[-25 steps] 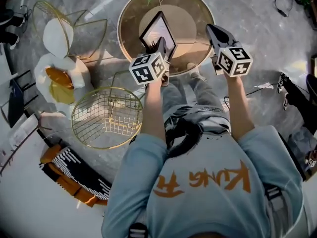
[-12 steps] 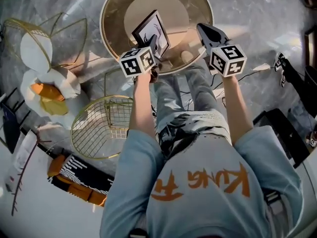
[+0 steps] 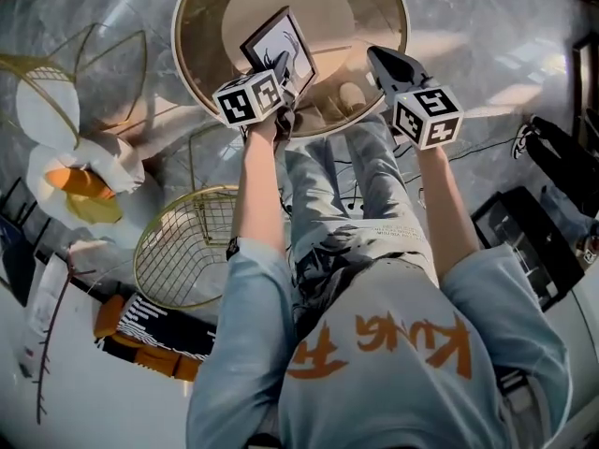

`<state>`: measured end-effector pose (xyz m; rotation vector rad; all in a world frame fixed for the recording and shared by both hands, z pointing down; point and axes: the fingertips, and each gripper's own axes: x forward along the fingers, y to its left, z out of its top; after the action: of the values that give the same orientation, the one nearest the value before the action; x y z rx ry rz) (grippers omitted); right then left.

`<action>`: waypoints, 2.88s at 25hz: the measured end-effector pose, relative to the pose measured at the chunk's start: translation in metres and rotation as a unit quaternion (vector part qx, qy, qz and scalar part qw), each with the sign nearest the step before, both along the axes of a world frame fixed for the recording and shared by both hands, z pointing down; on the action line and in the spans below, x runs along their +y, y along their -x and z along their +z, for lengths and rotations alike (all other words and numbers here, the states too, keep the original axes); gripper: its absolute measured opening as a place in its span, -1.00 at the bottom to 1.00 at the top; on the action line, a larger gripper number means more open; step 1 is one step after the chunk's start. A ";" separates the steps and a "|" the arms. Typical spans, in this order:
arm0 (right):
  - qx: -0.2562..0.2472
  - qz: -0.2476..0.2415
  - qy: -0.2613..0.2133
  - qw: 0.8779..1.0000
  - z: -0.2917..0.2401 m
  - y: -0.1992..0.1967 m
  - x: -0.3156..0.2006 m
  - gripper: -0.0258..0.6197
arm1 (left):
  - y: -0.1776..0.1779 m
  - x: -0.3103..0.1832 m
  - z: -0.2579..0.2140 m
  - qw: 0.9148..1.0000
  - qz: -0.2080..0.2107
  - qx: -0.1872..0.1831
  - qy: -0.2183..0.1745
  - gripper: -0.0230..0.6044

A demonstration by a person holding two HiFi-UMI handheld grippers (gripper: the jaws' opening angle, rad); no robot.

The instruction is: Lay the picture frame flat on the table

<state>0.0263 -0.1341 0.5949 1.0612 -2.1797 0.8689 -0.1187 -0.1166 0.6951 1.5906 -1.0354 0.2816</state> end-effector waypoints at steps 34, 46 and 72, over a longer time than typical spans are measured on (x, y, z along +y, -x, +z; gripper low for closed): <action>-0.012 0.000 0.023 1.000 0.047 0.037 0.006 -0.93 | 0.049 0.030 0.076 0.988 0.059 -0.095 0.108 0.09; -0.028 -0.032 0.007 0.999 0.013 0.053 -0.005 -0.93 | 0.082 0.038 0.029 0.991 -0.048 -0.094 0.081 0.05; -0.109 -0.074 -0.209 0.969 -0.276 0.024 -0.051 -0.93 | 0.053 0.024 -0.388 0.875 -0.238 -0.279 -0.316 -0.86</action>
<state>0.0021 -0.1852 0.3190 1.0111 -2.6669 0.4867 -0.1713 -0.0926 0.3073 1.7873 -2.0932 0.0520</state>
